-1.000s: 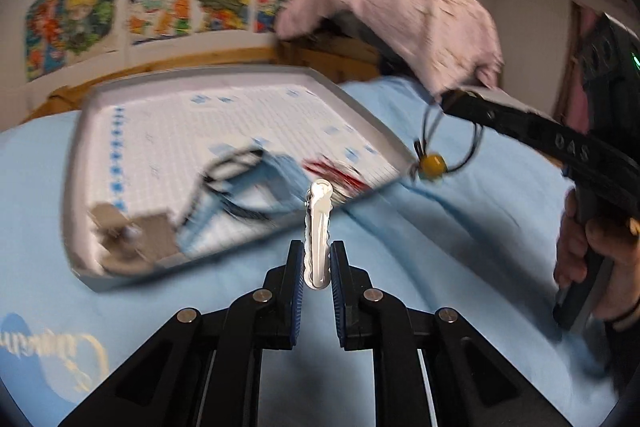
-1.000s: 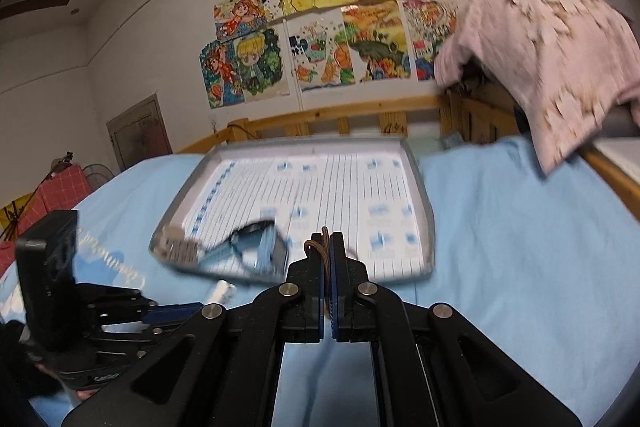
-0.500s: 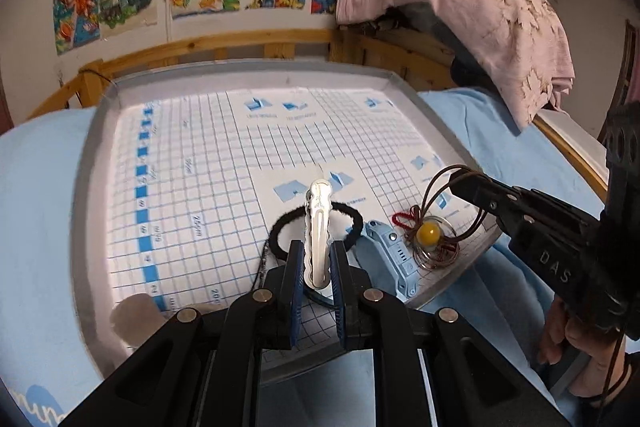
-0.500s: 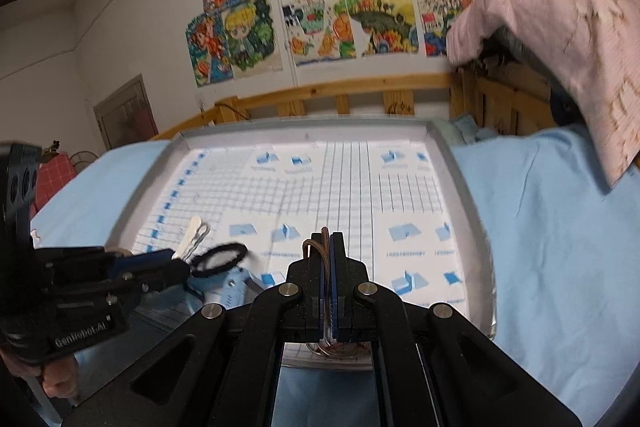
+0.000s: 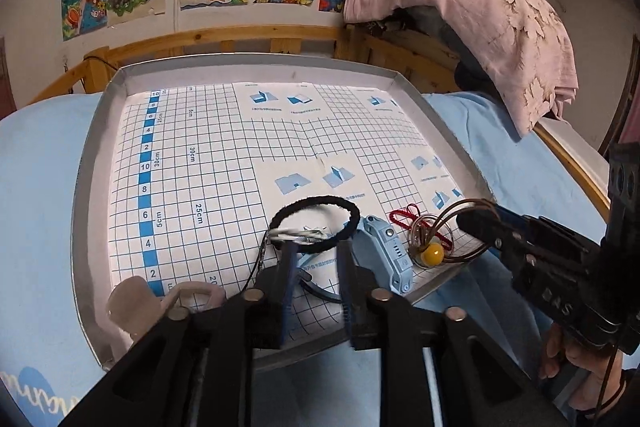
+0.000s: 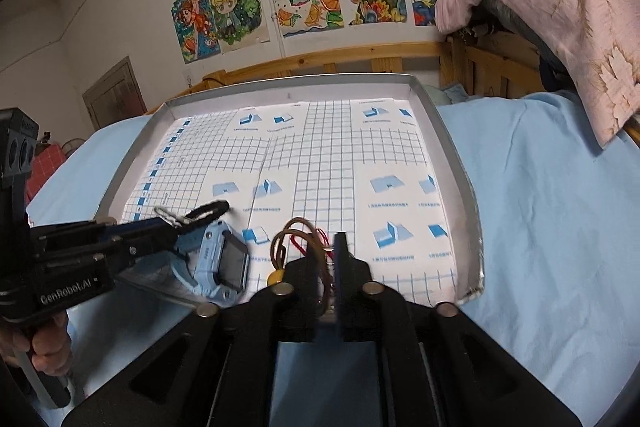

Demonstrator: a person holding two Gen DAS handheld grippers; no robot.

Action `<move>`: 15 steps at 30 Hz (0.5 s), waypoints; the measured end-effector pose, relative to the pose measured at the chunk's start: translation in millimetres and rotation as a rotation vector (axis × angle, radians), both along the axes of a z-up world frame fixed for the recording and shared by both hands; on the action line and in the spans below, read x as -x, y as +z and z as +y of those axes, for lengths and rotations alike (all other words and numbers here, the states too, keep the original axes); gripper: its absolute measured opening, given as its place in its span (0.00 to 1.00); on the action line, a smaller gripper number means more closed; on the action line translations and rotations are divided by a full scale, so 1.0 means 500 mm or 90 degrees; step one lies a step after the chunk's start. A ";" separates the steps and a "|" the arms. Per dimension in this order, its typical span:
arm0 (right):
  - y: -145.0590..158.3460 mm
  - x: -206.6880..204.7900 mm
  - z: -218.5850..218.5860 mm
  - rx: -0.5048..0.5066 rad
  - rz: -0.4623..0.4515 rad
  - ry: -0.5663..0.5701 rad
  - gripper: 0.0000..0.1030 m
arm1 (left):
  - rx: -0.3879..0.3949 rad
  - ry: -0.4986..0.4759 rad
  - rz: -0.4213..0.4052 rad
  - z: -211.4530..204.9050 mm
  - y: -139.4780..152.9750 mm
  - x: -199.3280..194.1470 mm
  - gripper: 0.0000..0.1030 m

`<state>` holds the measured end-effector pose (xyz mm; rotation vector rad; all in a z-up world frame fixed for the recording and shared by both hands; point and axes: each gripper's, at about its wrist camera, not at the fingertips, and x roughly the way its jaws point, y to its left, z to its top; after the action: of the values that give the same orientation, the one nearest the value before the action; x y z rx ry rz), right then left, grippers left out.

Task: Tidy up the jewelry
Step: 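Carry the cord bracelet with the right tool while the left tool carries the hair clip over the tray, then open both tools to release the bracelet and hair clip into the tray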

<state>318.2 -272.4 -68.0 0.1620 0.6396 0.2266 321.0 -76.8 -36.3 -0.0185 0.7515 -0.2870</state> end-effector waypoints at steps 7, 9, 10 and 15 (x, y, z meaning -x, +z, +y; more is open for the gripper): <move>0.016 0.030 -0.019 -0.012 -0.031 -0.008 0.36 | 0.017 0.010 -0.033 0.011 0.014 0.029 0.33; 0.021 0.038 -0.021 -0.015 -0.040 -0.010 0.36 | 0.021 0.014 -0.043 0.015 0.021 0.040 0.35; 0.024 0.040 -0.023 -0.015 -0.043 -0.011 0.36 | 0.025 0.016 -0.049 0.018 0.026 0.045 0.43; 0.042 0.075 -0.029 -0.023 -0.072 -0.015 0.46 | 0.047 0.031 -0.090 0.036 0.051 0.076 0.60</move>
<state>280.7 -287.1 -47.2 0.1894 0.5208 0.2236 282.8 -58.7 -10.8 -0.0856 0.5994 -0.2660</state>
